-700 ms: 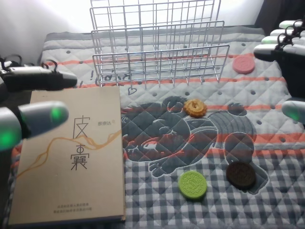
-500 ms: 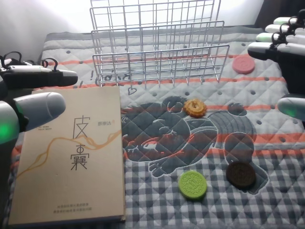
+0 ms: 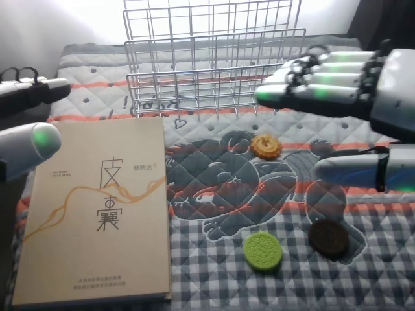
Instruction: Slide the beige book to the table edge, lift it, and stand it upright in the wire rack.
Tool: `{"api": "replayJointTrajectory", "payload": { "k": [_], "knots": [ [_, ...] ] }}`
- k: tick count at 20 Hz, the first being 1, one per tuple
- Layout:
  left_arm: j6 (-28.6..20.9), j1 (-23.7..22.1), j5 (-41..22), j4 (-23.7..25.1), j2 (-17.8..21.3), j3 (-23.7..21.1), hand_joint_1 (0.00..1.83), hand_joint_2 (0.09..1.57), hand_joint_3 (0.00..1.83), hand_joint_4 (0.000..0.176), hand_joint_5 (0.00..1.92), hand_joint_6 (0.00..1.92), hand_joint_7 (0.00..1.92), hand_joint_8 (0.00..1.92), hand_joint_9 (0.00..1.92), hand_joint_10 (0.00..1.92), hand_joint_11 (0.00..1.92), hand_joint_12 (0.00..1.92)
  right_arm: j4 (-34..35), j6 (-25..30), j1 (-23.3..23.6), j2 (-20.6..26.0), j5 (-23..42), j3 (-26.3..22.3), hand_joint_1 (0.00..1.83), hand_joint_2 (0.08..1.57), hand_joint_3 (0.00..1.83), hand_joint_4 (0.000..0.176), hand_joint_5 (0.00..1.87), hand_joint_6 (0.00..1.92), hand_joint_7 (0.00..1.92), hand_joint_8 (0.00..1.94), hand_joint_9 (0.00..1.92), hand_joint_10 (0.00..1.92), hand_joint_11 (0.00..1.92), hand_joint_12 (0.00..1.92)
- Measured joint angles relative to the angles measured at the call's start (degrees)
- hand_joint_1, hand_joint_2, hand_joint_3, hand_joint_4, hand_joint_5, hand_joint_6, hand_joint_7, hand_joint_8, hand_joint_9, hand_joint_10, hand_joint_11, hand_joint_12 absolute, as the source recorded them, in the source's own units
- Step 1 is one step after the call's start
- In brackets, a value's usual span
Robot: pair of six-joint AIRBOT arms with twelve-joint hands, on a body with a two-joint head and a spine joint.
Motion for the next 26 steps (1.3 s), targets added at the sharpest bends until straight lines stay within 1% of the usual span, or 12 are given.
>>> {"api": "replayJointTrajectory", "payload": {
  "k": [1,5,7,8,11,15,16,18,19,20,23,26],
  "knots": [
    [-0.02,0.04,-0.13,0.02,0.00,0.00,0.00,1.20,0.00,0.095,0.29,0.00,0.20,0.00,0.11,0.00,0.00,0.23,-3.78,2.36,1.79,-0.98,-1.16,0.70,0.07,1.37,0.00,0.005,0.10,0.00,0.21,0.00,0.24,0.00,0.31,0.08],
    [0.00,0.24,-0.68,-0.09,0.00,0.00,0.00,1.22,0.00,0.089,0.29,0.00,0.20,0.00,0.10,0.00,0.00,0.26,-18.03,12.15,6.10,-5.20,-4.20,3.15,0.15,1.39,0.00,0.000,0.14,0.01,0.19,0.00,0.16,0.00,0.18,0.03],
    [0.00,0.24,-0.70,-0.11,0.00,0.00,0.00,1.22,0.00,0.093,0.29,0.00,0.19,0.00,0.09,0.00,0.00,0.20,-21.79,14.38,6.99,-6.78,-4.87,3.63,0.12,1.39,0.00,0.000,0.13,0.00,0.17,0.00,0.13,0.00,0.15,0.02],
    [0.00,0.24,-0.68,-0.11,0.00,0.00,0.00,1.23,0.01,0.086,0.30,0.01,0.20,0.01,0.11,0.01,0.00,0.19,-24.39,15.85,7.48,-7.72,-5.31,4.20,0.18,1.40,0.00,0.000,0.16,0.01,0.17,0.00,0.13,0.00,0.19,0.04],
    [0.00,0.48,-0.85,-0.07,0.00,0.00,0.00,1.22,0.00,0.085,0.31,0.00,0.21,0.00,0.11,0.01,0.00,0.16,-29.66,19.61,9.22,-10.01,-7.32,6.05,0.18,1.40,0.00,0.000,0.15,0.00,0.15,0.00,0.11,0.00,0.17,0.05],
    [-0.02,0.61,-0.83,-0.20,0.00,0.00,0.00,1.23,0.00,0.078,0.31,0.00,0.22,0.00,0.14,0.01,0.00,0.24,-36.57,23.82,11.89,-12.31,-8.59,7.54,0.18,1.41,0.00,0.000,0.14,0.00,0.14,0.00,0.11,0.00,0.18,0.06],
    [0.00,0.61,-0.74,-0.09,0.00,0.00,0.00,1.23,0.00,0.085,0.30,0.00,0.21,0.00,0.13,0.00,0.00,0.23,-38.91,26.01,12.15,-13.35,-8.50,8.33,0.12,1.41,0.00,0.000,0.13,0.00,0.15,0.00,0.11,0.00,0.20,0.08],
    [0.00,0.61,-0.68,-0.11,-0.02,0.00,0.00,1.24,0.00,0.083,0.30,0.00,0.21,0.00,0.13,0.00,0.00,0.23,-43.80,29.75,12.46,-15.41,-8.66,9.64,0.06,1.42,0.00,0.000,0.14,0.00,0.19,0.00,0.15,0.00,0.12,0.42],
    [0.00,0.61,-0.68,-0.11,-0.02,0.02,0.00,1.24,0.00,0.083,0.30,0.00,0.21,0.00,0.13,0.00,0.00,0.23,-45.38,30.73,12.44,-16.04,-8.70,9.86,0.06,1.42,0.00,0.000,0.14,0.00,0.19,0.00,0.15,0.00,0.12,0.42],
    [0.00,0.61,-0.68,-0.11,-0.02,0.02,0.00,1.25,0.01,0.067,0.31,0.00,0.23,0.00,0.14,0.00,0.00,0.27,-46.82,31.23,12.46,-16.52,-8.55,9.90,0.06,1.41,0.00,0.000,0.14,0.00,0.19,0.00,0.15,0.00,0.01,0.59],
    [0.00,0.61,-0.63,-0.09,-0.02,0.07,0.00,1.25,0.01,0.071,0.32,0.01,0.22,0.00,0.14,0.00,0.00,0.27,-47.12,32.00,12.46,-16.74,-8.28,9.94,0.00,1.40,0.00,0.001,0.12,0.00,0.16,0.01,0.13,0.01,0.00,0.49],
    [0.00,0.61,-0.55,-0.11,-0.02,0.07,0.00,1.27,0.01,0.062,0.33,0.00,0.22,0.00,0.14,0.00,0.00,0.24,-47.08,32.09,12.46,-17.07,-8.33,10.73,0.02,1.42,0.00,0.003,0.14,0.00,0.18,0.00,0.15,0.00,0.00,0.58]
  ]
}}
